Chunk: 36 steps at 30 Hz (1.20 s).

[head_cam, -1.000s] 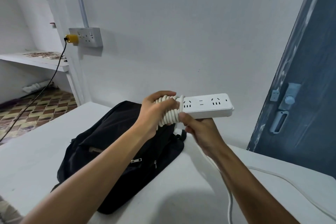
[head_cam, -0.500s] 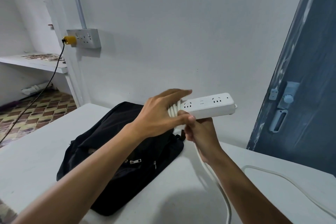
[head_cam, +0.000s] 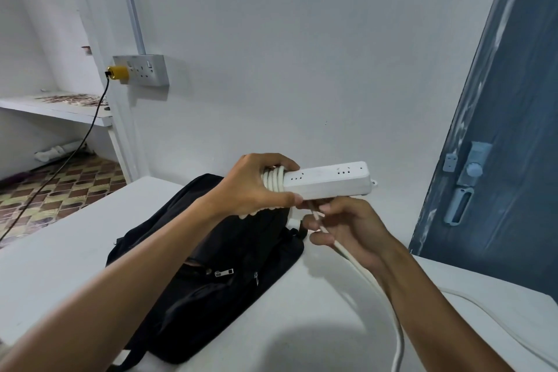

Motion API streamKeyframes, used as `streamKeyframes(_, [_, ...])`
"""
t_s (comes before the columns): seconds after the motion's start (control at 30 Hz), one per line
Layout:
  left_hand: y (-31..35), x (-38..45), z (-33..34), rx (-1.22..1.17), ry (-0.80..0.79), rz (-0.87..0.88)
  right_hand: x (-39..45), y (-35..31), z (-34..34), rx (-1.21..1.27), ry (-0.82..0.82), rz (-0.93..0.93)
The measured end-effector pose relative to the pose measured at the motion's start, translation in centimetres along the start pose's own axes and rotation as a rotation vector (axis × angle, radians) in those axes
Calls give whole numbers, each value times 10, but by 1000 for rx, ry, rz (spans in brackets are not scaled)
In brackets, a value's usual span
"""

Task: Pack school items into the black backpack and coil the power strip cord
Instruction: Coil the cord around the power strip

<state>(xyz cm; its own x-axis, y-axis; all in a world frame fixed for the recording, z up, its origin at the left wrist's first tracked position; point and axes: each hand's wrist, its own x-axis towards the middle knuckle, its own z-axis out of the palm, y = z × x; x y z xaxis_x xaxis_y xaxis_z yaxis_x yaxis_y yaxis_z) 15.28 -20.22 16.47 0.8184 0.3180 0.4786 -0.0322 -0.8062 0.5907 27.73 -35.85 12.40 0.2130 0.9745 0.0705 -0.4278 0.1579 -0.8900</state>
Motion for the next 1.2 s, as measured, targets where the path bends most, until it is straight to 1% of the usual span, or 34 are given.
streamKeyframes(0.03, [0,2,-1,31,37,-4,-1,-3,1,-44,42,18])
streamKeyframes(0.07, [-2,4,-3,104,85,-8,-4,-5,4,-188,107,37])
streamKeyframes(0.13, [-6,12,-6,265,207,-34,-10,-4,14,-695,227,59])
streamKeyframes(0.2, [-9,21,-11,345,311,-88,-16,0,23,-1197,271,16])
streamKeyframes(0.23, [-9,24,-14,361,341,-106,-20,1,29,-1359,262,-21])
streamKeyframes(0.27, [-10,26,-16,373,355,-111,-23,0,33,-1433,237,-40])
streamKeyframes(0.3, [-10,27,-17,396,363,-101,-26,-1,36,-1428,189,-23])
streamKeyframes(0.4, [-4,27,-21,498,395,-59,-35,-9,42,-1107,-5,156])
streamKeyframes(0.47, [-4,26,-24,561,400,-50,-40,-16,46,-973,-39,143])
streamKeyframes(0.53, [-8,25,-27,611,379,-27,-41,-23,50,-955,45,10])
streamKeyframes(0.6, [-14,22,-27,606,344,27,-42,-33,55,-1061,184,-199])
streamKeyframes(0.7, [-16,17,-28,558,260,120,-40,-49,59,-1182,295,-457])
streamKeyframes(0.83, [-4,14,-36,428,80,168,-32,-84,58,-1220,389,-685])
streamKeyframes(0.9, [6,10,-38,290,24,162,-25,-104,54,-1195,424,-731])
streamKeyframes(0.97, [17,4,-35,77,4,150,-18,-122,47,-1132,412,-733])
streamKeyframes(1.0, [22,1,-33,-36,-6,156,-14,-127,43,-1080,405,-700])
streamKeyframes(1.03, [25,-1,-29,-139,-18,168,-9,-130,39,-1028,397,-642])
streamKeyframes(1.1, [29,-2,-21,-325,-26,178,4,-127,31,-892,325,-456])
streamKeyframes(1.13, [29,-1,-16,-418,-9,161,12,-119,30,-837,289,-367])
streamKeyframes(1.2, [31,3,-6,-638,44,81,26,-99,29,-792,312,-250])
